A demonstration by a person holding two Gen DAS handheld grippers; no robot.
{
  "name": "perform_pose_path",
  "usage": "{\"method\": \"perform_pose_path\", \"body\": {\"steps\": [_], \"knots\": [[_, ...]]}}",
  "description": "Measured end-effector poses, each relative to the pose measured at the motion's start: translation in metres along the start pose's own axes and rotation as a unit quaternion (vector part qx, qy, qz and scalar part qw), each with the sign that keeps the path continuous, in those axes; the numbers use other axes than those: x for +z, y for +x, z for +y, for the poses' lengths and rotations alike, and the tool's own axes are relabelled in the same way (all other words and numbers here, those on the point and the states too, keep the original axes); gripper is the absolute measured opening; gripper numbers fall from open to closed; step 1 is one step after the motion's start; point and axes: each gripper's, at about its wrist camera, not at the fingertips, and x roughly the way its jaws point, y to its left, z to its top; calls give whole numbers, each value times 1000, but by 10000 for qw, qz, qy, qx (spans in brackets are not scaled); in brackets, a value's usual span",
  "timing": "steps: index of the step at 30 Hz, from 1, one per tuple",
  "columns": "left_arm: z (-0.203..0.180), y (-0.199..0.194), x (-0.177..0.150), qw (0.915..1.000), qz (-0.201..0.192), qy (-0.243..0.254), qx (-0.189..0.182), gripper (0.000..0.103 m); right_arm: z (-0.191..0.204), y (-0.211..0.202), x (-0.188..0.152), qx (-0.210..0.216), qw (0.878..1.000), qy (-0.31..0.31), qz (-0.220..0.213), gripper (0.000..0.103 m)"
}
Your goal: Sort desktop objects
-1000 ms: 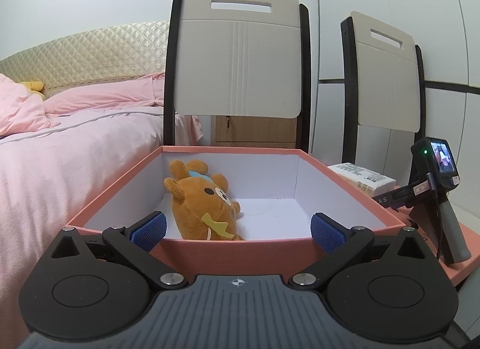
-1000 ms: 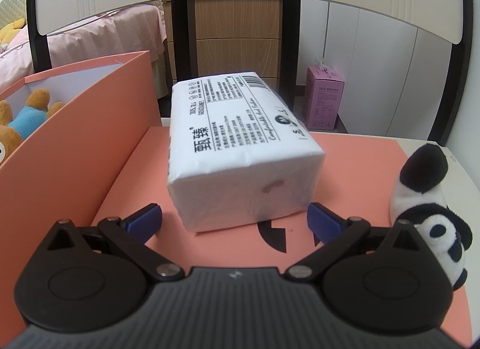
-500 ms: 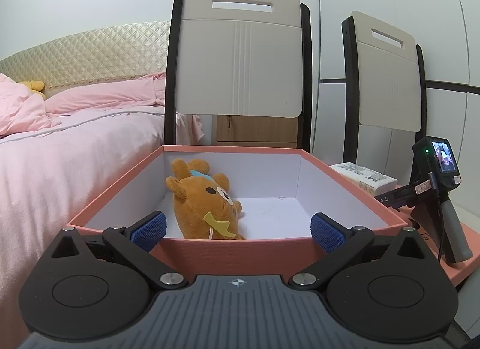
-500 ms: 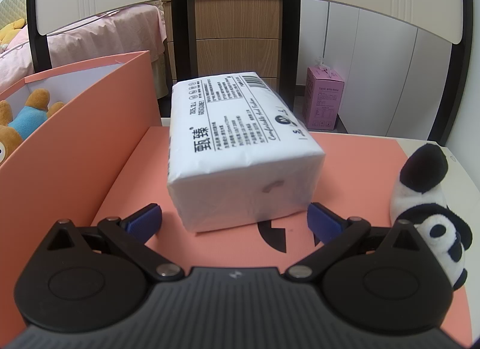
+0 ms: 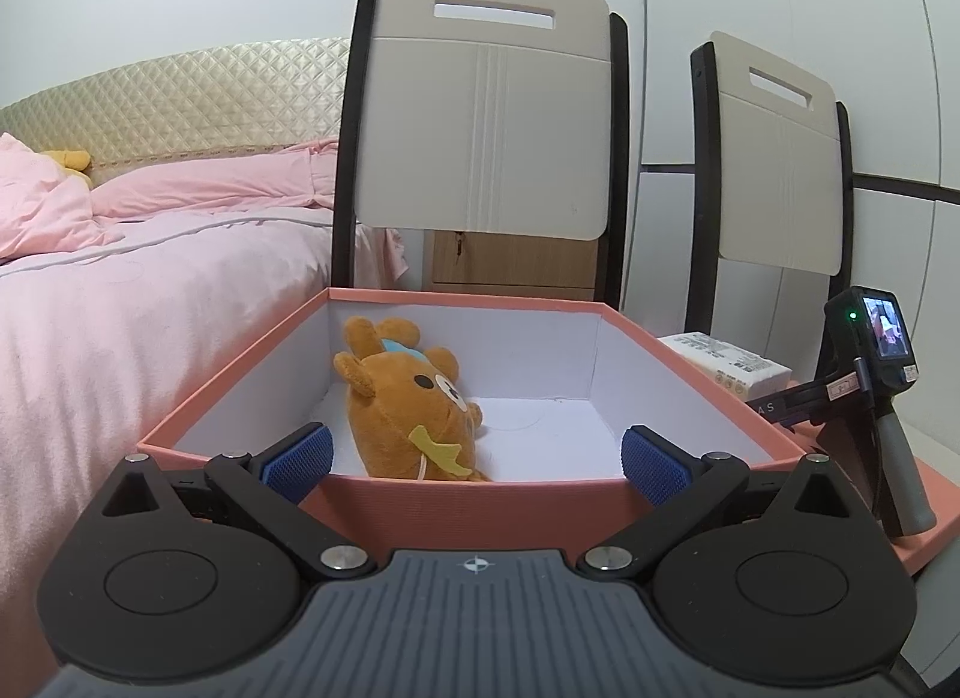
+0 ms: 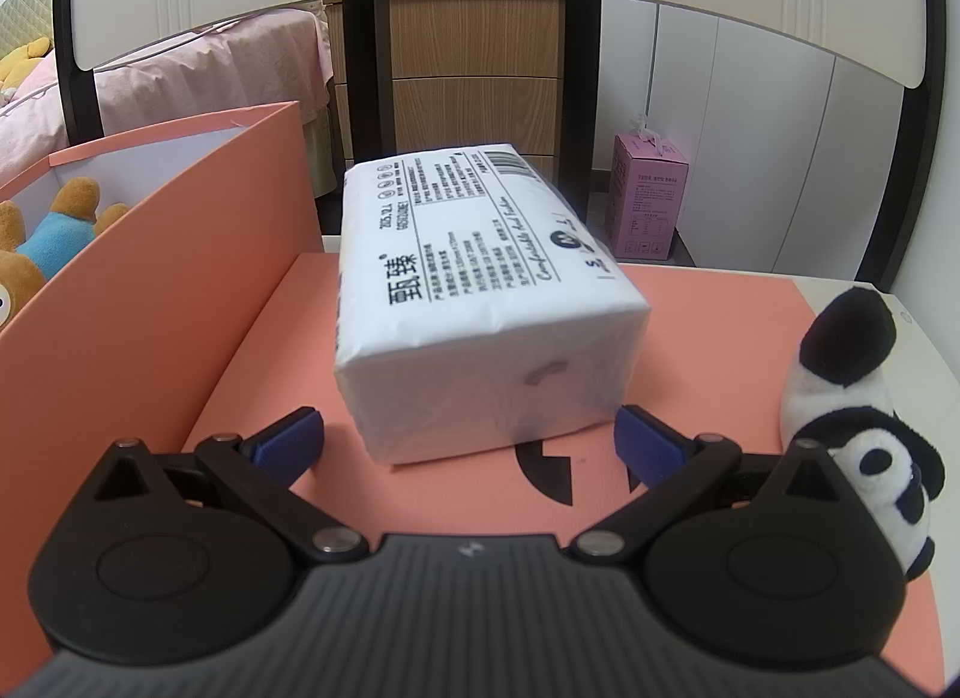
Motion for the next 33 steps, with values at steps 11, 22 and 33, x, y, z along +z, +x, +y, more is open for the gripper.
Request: {"method": "perform_pose_path", "body": {"steps": [11, 22, 33], "knots": [[2, 0, 0, 10000, -2, -15, -15, 103, 0, 0, 0, 0, 10000, 0, 0, 103], [2, 0, 0, 10000, 12, -8, -26, 103, 0, 0, 0, 0, 10000, 0, 0, 103], [0, -2, 0, 10000, -9, 16, -46, 103, 0, 0, 0, 1, 10000, -1, 0, 103]]}}
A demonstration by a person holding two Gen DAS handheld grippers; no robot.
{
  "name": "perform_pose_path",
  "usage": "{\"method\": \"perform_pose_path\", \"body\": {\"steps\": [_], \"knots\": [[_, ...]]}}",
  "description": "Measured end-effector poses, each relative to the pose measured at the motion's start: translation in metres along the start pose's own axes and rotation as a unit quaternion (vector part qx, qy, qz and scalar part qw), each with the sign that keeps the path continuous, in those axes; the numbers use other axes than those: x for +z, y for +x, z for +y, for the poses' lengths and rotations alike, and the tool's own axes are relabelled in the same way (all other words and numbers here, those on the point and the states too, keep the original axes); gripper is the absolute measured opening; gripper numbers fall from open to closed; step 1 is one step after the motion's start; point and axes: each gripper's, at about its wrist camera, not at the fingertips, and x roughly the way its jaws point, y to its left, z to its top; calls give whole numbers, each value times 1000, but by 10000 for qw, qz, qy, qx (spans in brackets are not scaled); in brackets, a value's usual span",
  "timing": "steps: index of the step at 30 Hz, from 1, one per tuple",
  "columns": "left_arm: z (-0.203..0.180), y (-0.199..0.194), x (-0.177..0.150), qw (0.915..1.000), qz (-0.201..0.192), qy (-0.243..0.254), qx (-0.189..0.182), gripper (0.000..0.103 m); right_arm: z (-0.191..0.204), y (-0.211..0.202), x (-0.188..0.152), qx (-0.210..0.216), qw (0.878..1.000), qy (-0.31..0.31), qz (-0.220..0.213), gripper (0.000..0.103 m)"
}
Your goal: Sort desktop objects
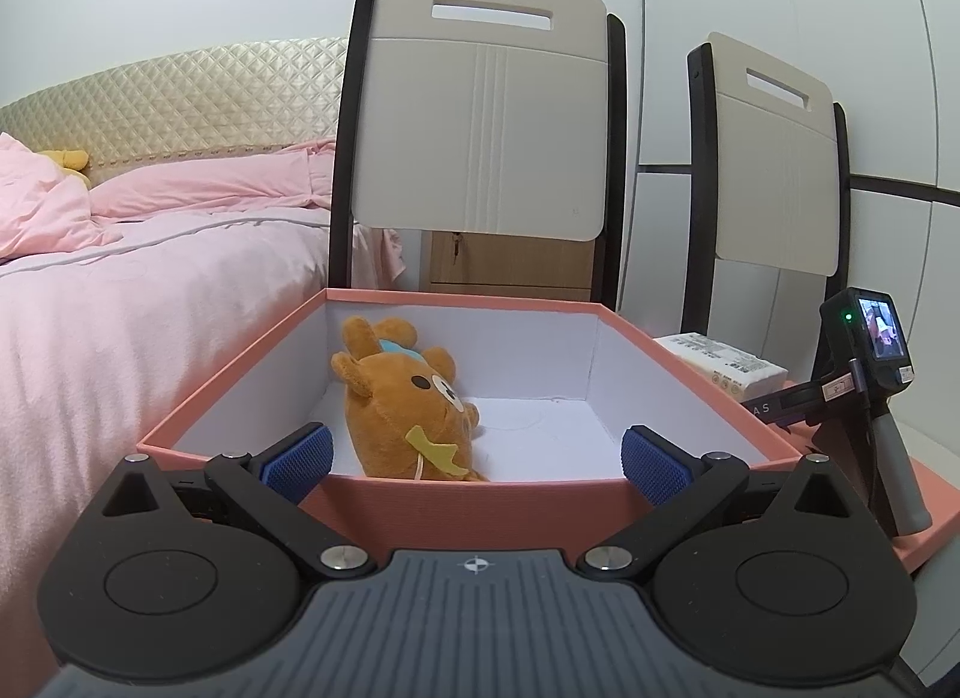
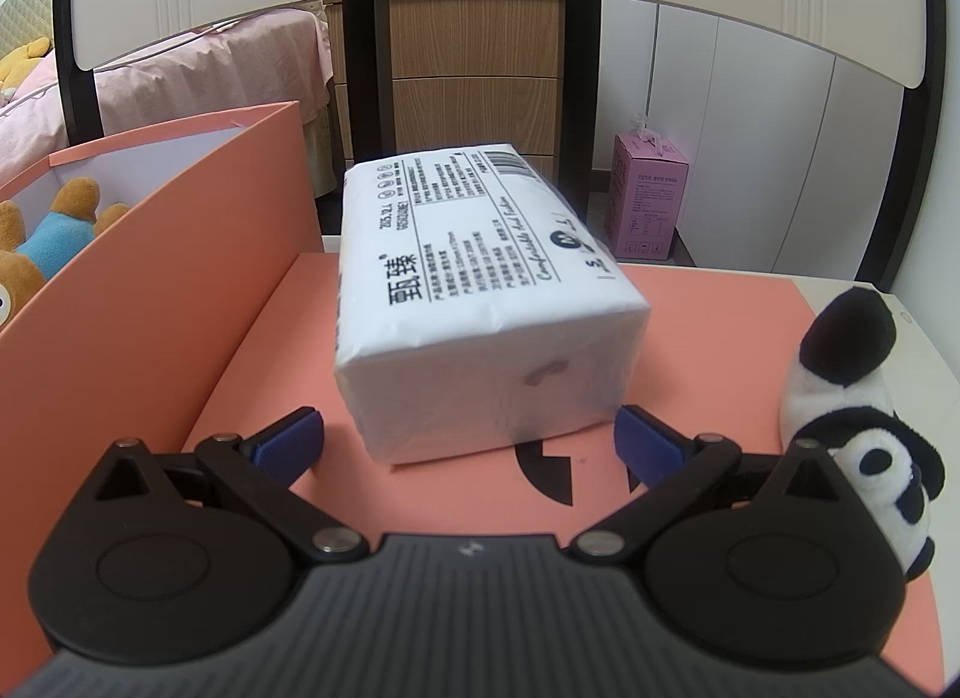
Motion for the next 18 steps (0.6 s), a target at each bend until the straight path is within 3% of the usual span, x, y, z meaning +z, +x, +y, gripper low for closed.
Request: {"method": "perform_pose_path", "body": {"steps": [18], "knots": [[-6, -4, -2, 9999, -115, 84, -17, 103, 0, -1, 0, 1, 10000, 0, 0, 103]]}}
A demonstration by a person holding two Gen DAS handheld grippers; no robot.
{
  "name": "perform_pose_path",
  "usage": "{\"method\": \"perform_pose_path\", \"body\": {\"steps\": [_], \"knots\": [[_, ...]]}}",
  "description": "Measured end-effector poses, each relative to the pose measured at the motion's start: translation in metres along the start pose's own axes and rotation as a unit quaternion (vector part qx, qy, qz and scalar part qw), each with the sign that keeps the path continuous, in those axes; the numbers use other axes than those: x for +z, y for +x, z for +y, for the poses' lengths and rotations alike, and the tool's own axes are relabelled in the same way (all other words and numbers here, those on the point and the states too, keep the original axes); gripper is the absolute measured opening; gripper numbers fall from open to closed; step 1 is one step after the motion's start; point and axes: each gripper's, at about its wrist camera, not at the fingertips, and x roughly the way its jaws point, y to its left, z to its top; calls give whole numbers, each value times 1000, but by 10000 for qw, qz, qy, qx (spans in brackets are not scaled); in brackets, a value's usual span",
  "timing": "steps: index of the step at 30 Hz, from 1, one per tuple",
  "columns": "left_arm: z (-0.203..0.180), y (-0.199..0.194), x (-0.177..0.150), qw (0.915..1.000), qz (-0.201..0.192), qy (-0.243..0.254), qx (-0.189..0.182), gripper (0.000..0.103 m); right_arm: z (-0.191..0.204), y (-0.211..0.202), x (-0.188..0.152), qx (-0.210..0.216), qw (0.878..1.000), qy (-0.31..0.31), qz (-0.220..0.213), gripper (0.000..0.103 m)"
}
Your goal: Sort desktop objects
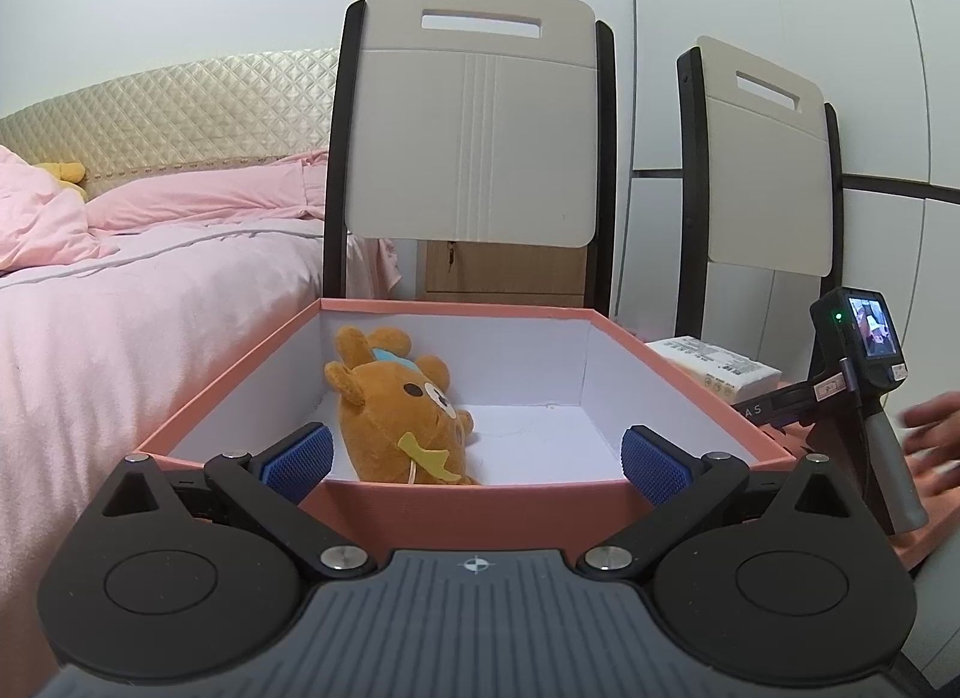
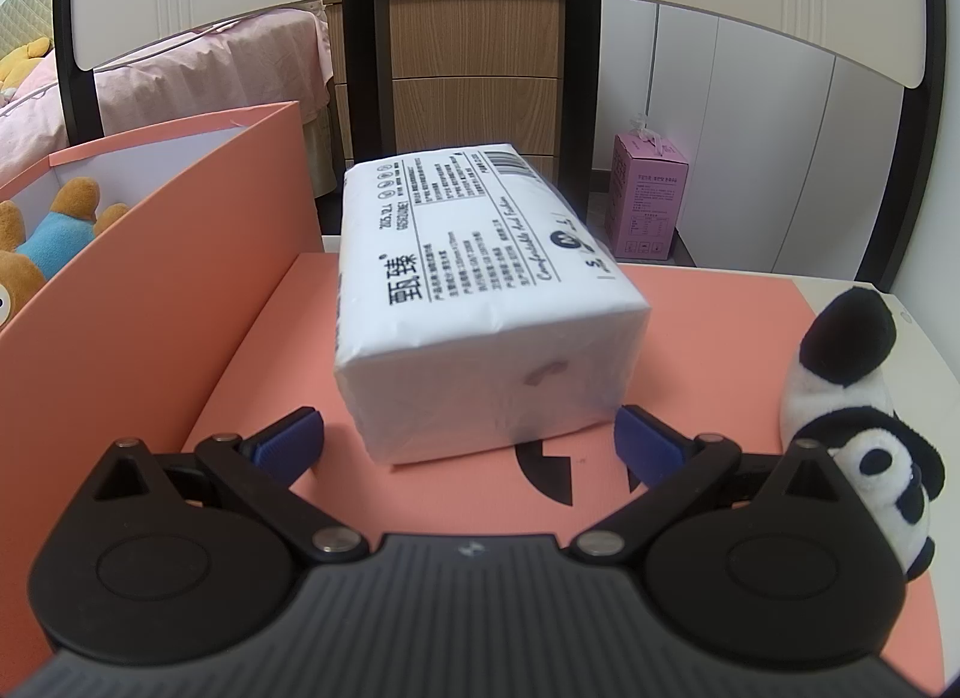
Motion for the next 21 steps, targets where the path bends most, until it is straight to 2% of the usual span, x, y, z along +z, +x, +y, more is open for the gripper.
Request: {"method": "perform_pose_path", "body": {"steps": [16, 21], "knots": [[1, 2, -2, 10000, -34, -12, 19, 103, 3, -3, -1, -107, 9999, 98, -13, 103], [-2, 0, -3, 10000, -69, 18, 19, 103, 14, -38, -9, 266, 9988, 1, -405, 103]]}}
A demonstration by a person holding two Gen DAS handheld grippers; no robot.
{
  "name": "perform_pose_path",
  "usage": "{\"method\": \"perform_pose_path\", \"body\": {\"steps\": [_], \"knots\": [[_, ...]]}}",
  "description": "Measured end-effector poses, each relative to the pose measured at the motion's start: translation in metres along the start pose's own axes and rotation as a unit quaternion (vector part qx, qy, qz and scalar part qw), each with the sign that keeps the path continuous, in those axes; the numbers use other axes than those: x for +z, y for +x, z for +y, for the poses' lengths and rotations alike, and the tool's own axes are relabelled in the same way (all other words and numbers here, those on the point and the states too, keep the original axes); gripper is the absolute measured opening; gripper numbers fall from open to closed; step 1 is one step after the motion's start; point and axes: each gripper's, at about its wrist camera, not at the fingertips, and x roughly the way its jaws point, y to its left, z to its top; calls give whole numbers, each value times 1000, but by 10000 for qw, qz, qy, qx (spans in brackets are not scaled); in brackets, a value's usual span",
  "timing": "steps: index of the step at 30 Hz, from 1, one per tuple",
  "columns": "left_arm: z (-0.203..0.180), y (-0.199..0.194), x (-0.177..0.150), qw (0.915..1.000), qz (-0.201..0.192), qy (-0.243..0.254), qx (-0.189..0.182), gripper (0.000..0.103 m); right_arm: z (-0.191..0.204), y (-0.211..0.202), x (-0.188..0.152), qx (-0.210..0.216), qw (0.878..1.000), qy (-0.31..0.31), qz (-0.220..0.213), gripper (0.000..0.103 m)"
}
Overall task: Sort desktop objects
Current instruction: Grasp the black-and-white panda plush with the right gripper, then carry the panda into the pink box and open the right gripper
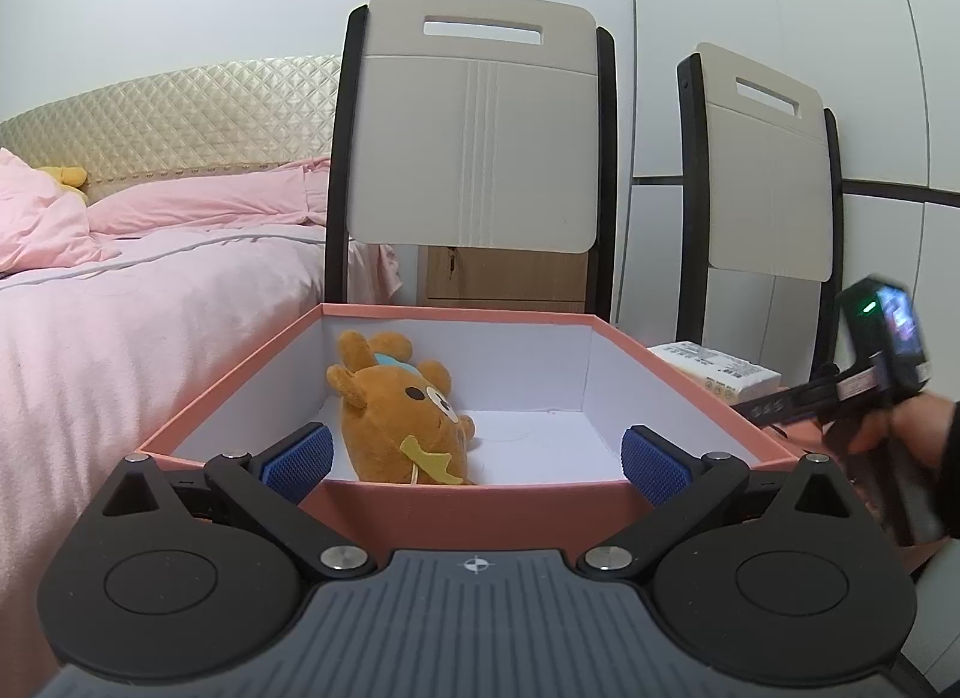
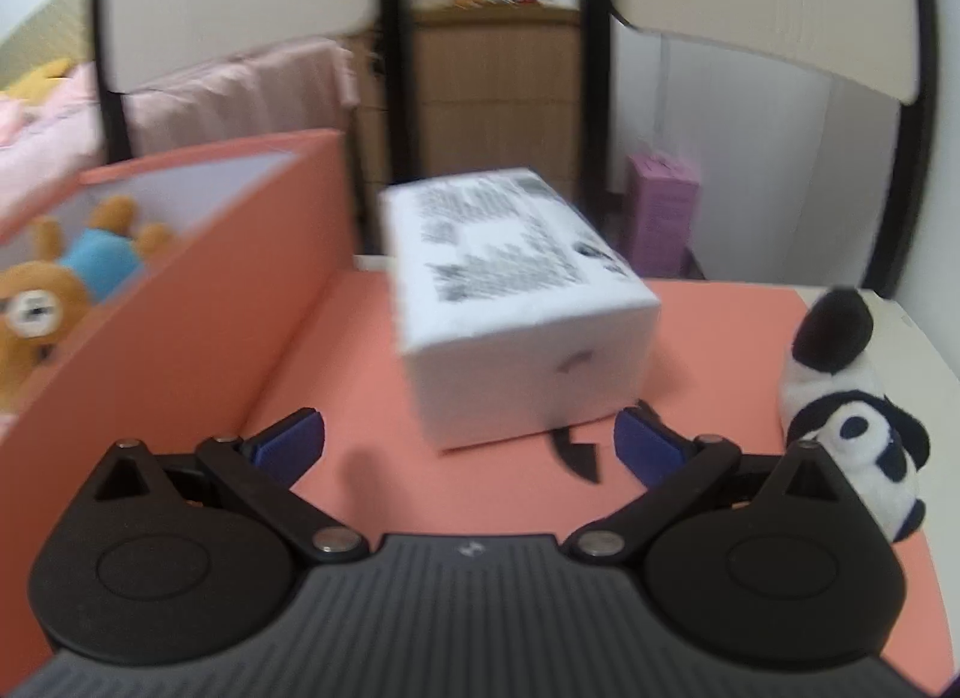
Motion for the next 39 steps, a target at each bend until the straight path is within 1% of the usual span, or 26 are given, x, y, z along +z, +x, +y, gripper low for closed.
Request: {"method": "perform_pose_path", "body": {"steps": [1, 4, 5, 6, 7, 8, 9, 10, 12, 14, 18, 19, 20, 21, 22, 23, 24, 25, 28, 30, 32, 33, 34, 37, 39], "knots": [[-1, -1, 0, 10000, -20, 23, 0, 103, 3, -11, 1, 72, 9999, -22, -140, 103], [-4, -3, -1, 9999, -91, 62, -2, 103, -2, -53, 6, 247, 9951, 37, -958, 103], [-5, -3, -2, 9999, -96, 64, 1, 103, -7, -65, 8, 202, 9922, 67, -1228, 103], [-6, -3, -2, 9999, -100, 66, 6, 103, -12, -73, 10, 68, 9892, 111, -1458, 103], [-7, -3, -2, 9999, -102, 78, 20, 103, -20, -79, 11, -128, 9867, 161, -1612, 103], [-8, -3, -3, 9999, -107, 98, 33, 103, -28, -81, 12, -338, 9853, 214, -1662, 103], [-8, -3, -3, 9999, -112, 112, 44, 103, -39, -79, 13, -492, 9856, 303, -1590, 103], [-8, -3, -4, 9998, -118, 110, 68, 103, -51, -74, 13, -558, 9867, 435, -1466, 103], [-8, -2, -5, 9998, -122, 88, 116, 103, -73, -61, 12, -698, 9884, 682, -1164, 103], [-7, -1, -5, 9998, -116, 74, 138, 103, -90, -48, 8, -973, 9875, 915, -833, 103], [-8, 1, -7, 9997, -64, 124, 176, 103, -104, -31, -4, -1345, 9844, 1059, -419, 103], [-8, 1, -7, 9997, -62, 133, 179, 103, -106, -28, -6, -1375, 9842, 1072, -322, 101], [-8, 1, -7, 9997, -67, 134, 173, 103, -108, -25, -9, -1311, 9849, 1101, -252, 98], [-8, 1, -7, 9998, -70, 130, 166, 103, -110, -22, -12, -1250, 9855, 1130, -180, 90], [-8, 0, -7, 9998, -67, 128, 157, 103, -110, -18, -15, -1224, 9855, 1168, -85, 80], [-8, 1, -7, 9998, -62, 135, 156, 103, -111, -16, -17, -1228, 9851, 1204, -5, 73], [-8, 1, -8, 9998, -59, 136, 157, 103, -111, -12, -17, -1240, 9846, 1230, 55, 60], [-8, 1, -8, 9998, -57, 135, 157, 103, -111, -10, -18, -1254, 9841, 1254, 106, 56], [-6, 0, -7, 9998, -61, 104, 148, 103, -109, -17, -17, -1365, 9821, 1298, 18, 55], [-6, 0, -7, 9998, -76, 103, 178, 103, -104, -31, -13, -1408, 9818, 1258, -184, 55], [-6, 0, -7, 9997, -82, 91, 194, 103, -91, -47, -3, -1338, 9830, 1174, -460, 55], [-6, 0, -6, 9997, -82, 84, 199, 103, -80, -56, 4, -1222, 9850, 1049, -622, 55], [-5, 0, -6, 9997, -81, 78, 202, 103, -68, -65, 11, -1050, 9873, 911, -772, 56], [-4, -1, -5, 9996, -123, 56, 234, 103, -26, -79, 38, -360, 9935, 580, -915, 56], [-4, -2, -5, 9996, -143, 11, 257, 103, 8, -80, 59, 121, 9962, 280, -812, 56]]}}
